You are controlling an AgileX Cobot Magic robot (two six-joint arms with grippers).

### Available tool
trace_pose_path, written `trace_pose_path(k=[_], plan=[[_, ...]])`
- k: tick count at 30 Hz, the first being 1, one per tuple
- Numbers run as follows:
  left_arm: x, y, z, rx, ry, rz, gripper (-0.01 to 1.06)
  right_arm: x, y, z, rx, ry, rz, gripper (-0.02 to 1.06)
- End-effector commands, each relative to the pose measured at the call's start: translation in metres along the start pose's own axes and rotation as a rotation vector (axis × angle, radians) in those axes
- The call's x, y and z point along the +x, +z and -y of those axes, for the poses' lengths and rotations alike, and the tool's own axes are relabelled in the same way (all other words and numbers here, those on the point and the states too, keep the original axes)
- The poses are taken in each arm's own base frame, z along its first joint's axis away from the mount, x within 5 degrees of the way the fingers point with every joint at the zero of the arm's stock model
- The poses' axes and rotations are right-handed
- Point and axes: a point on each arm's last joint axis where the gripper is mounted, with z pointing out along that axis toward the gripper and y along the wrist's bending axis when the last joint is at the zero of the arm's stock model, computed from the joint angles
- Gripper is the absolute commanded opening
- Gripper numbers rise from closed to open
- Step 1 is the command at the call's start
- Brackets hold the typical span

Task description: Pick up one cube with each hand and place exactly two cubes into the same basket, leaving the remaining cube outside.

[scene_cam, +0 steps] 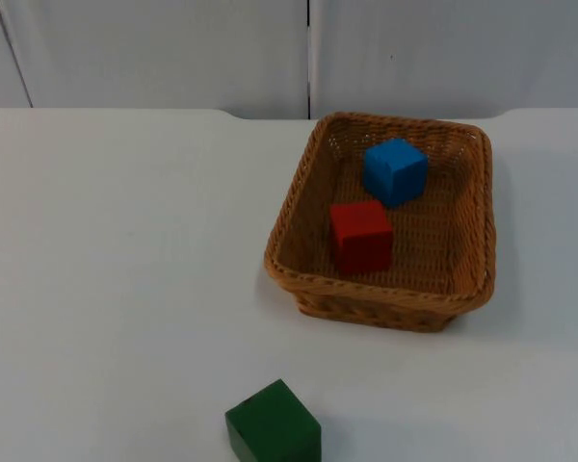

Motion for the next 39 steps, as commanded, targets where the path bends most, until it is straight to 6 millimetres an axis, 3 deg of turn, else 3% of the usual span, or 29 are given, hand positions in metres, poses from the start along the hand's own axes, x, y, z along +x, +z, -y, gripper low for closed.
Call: trace_pose_path(k=[1, 19, 39], plan=[[0.0002, 0.0008, -0.0001, -0.002, -0.008, 0.009, 1.05, 0.001, 0.0018, -0.0003, 0.026, 0.012, 0.006, 1.05], [0.0002, 0.0008, -0.0001, -0.002, -0.008, 0.009, 1.05, 0.0007, 0.0022, -0.002, 0.239, 0.124, 0.0, 1.05], [0.0001, 0.0008, -0.0002, -0.009, -0.011, 0.009, 1.05, 0.0007, 0.0022, -0.0021, 0.249, 0.13, -0.001, 1.05]])
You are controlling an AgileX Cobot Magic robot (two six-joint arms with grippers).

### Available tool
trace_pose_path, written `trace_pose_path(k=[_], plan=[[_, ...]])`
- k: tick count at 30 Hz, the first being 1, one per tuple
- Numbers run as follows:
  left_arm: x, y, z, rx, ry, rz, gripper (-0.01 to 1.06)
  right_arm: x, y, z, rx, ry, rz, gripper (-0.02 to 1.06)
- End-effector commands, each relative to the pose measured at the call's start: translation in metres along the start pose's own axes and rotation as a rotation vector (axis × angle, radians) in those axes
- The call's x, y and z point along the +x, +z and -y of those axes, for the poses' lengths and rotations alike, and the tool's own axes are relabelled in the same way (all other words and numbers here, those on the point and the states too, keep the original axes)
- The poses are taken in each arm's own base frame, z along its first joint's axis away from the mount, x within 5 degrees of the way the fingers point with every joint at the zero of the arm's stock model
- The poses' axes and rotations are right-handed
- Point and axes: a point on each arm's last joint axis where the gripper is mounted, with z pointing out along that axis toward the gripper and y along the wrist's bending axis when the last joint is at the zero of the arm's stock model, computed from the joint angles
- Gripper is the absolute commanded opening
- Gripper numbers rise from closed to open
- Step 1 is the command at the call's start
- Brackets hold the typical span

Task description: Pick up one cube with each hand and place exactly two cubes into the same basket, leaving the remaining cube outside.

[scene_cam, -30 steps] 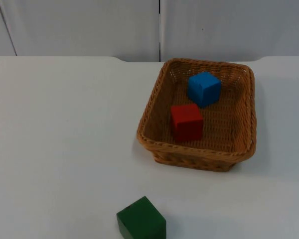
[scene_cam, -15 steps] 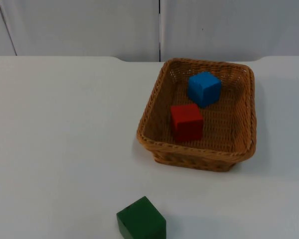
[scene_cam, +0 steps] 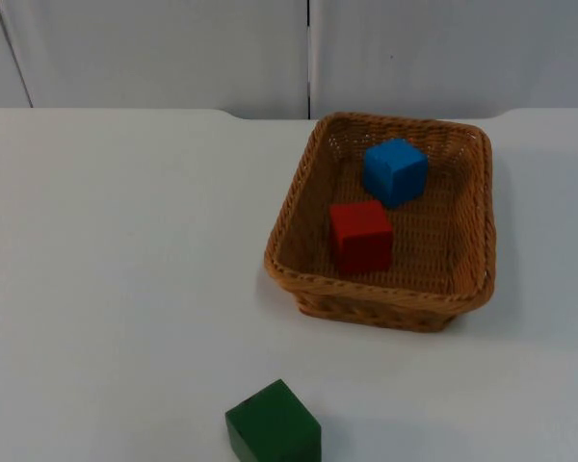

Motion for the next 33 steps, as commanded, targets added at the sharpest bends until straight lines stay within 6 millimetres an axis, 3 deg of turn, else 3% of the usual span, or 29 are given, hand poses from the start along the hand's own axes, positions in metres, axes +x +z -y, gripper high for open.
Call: trace_pose_path(k=[1, 33], plan=[[0.0001, 0.0008, -0.0001, -0.013, -0.012, 0.009, 1.05, 0.001, 0.0018, -0.0001, 0.007, 0.004, 0.006, 1.05], [-0.0004, 0.0019, 0.001, -0.427, -0.226, 0.009, 1.05, 0.001, 0.0018, -0.0003, 0.003, 0.004, 0.007, 1.05]])
